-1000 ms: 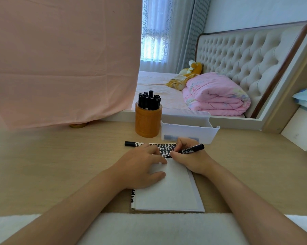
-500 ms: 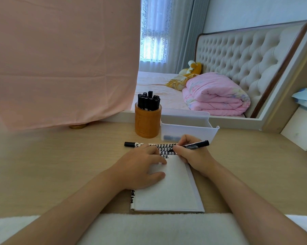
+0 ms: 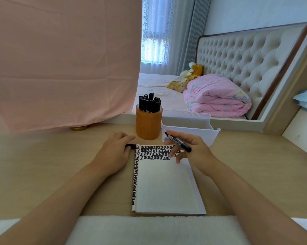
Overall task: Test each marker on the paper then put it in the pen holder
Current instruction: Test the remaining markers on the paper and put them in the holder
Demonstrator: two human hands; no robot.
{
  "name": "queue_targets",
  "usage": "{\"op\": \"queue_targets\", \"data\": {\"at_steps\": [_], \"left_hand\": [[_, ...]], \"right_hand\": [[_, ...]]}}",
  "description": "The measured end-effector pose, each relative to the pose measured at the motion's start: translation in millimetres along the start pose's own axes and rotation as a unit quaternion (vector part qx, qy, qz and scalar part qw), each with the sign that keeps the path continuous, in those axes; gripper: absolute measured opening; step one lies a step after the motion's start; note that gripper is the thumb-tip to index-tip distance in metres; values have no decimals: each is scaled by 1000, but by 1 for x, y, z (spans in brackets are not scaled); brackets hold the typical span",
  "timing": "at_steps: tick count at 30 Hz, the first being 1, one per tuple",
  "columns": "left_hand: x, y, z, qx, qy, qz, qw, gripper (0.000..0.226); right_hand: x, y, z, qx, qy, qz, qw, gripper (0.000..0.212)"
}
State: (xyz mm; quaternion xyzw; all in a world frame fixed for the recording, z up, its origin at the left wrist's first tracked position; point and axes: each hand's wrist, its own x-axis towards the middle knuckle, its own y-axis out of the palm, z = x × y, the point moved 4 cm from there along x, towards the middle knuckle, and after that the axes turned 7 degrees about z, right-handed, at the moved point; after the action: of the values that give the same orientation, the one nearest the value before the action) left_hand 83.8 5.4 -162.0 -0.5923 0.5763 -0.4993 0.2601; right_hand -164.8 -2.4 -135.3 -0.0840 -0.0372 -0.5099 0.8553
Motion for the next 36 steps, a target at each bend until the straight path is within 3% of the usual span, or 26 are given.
{"op": "queue_targets", "data": {"at_steps": [5, 10, 15, 20, 28, 32, 36], "left_hand": [[3, 2, 10, 4, -22, 32, 999, 25], [3, -9, 11, -38, -26, -29, 999, 17], [-2, -16, -15, -90, 70, -30, 993, 21], [-3, -15, -27, -89, 96, -24, 991, 22], [-2, -12, -30, -85, 107, 6, 991, 24], [-4, -8, -35, -84, 126, 29, 988, 23], [-4, -6, -38, -90, 120, 53, 987, 22]], "right_hand": [[1, 5, 1, 40, 21, 26, 999, 38], [2, 6, 5, -108, 6, -17, 994, 18], [3, 12, 2, -299, -11, -62, 952, 27], [0, 16, 7, -388, -52, -60, 918, 23], [1, 16, 5, -412, -77, -53, 906, 23], [2, 19, 3, -403, -90, -11, 911, 25], [0, 25, 5, -432, -125, 19, 893, 27]]}}
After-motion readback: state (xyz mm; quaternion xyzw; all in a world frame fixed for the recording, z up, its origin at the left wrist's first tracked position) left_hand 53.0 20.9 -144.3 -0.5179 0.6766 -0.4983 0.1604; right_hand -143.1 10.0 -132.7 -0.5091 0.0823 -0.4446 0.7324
